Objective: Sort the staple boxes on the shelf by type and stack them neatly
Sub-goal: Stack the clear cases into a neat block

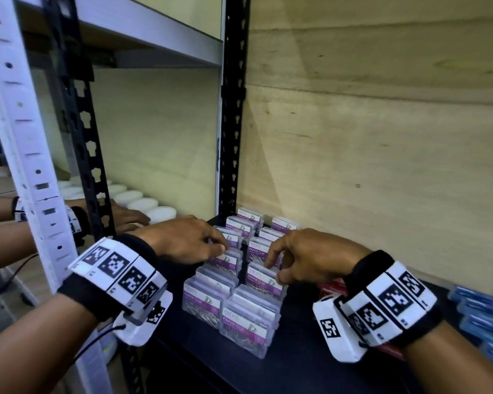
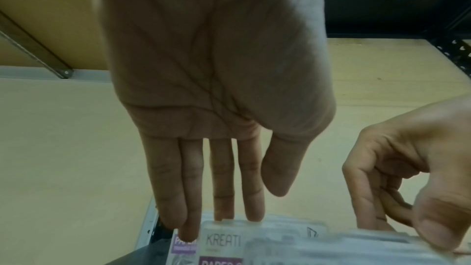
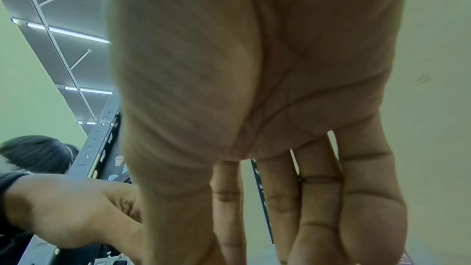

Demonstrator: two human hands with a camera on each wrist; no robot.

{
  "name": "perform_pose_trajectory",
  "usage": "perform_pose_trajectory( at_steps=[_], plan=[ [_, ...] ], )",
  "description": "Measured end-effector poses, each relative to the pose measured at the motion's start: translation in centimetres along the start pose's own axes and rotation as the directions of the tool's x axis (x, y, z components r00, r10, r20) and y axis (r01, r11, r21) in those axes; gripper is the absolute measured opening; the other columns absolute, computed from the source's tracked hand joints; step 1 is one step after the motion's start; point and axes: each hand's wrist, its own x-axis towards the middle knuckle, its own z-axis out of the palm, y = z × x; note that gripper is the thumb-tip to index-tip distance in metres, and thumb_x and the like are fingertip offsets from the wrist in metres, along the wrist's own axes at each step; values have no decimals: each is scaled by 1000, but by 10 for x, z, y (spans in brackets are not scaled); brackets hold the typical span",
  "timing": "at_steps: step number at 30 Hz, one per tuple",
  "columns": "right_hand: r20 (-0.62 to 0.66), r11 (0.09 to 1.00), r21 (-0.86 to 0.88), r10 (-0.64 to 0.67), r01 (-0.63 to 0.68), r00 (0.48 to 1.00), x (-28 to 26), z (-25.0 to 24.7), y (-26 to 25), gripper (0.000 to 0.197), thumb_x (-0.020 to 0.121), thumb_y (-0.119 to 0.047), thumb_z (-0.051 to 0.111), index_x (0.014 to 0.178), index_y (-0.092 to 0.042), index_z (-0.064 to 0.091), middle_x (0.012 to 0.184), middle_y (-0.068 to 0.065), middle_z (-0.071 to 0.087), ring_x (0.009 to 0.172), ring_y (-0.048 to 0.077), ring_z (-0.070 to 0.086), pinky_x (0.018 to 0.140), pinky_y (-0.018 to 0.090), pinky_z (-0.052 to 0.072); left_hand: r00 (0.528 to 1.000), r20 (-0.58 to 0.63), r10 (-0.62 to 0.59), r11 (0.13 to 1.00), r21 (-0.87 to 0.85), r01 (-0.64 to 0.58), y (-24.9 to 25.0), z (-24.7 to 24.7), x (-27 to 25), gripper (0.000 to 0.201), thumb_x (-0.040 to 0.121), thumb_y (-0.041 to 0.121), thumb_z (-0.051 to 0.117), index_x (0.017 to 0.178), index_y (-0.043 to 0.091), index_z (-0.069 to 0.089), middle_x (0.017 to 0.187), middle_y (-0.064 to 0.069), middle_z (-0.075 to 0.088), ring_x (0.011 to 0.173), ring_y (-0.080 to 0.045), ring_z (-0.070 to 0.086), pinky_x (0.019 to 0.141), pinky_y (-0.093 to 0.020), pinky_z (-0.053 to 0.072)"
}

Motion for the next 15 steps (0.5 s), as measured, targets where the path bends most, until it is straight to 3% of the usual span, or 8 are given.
perform_pose_trajectory(
  at_steps=[5,10,15],
  plan=[
    [16,999,28,-44,44,999,-6,5,4,29,88,-35,72,116,-38,65,108,-12,71,93,7,65,86,26,52,998,47,39,999,28,-40,7,-3,-3,31,97,55,45,123,48,60,133,16,58,119,-6,52,110,-35,38],
    [5,994,44,-97,96,995,-12,9,7,28,89,-37,71,116,-39,64,100,-15,72,82,0,64,66,16,43,997,46,61,997,52,-63,9,-3,-8,27,97,53,46,117,50,63,125,20,61,114,-3,55,106,-31,41],
    [31,988,58,-142,140,989,-12,10,7,28,89,-40,69,117,-40,64,100,-14,72,85,2,66,69,19,47,995,73,65,997,39,-68,13,-6,-13,25,98,51,46,116,50,64,124,23,60,113,0,54,100,-26,41]
  ],
)
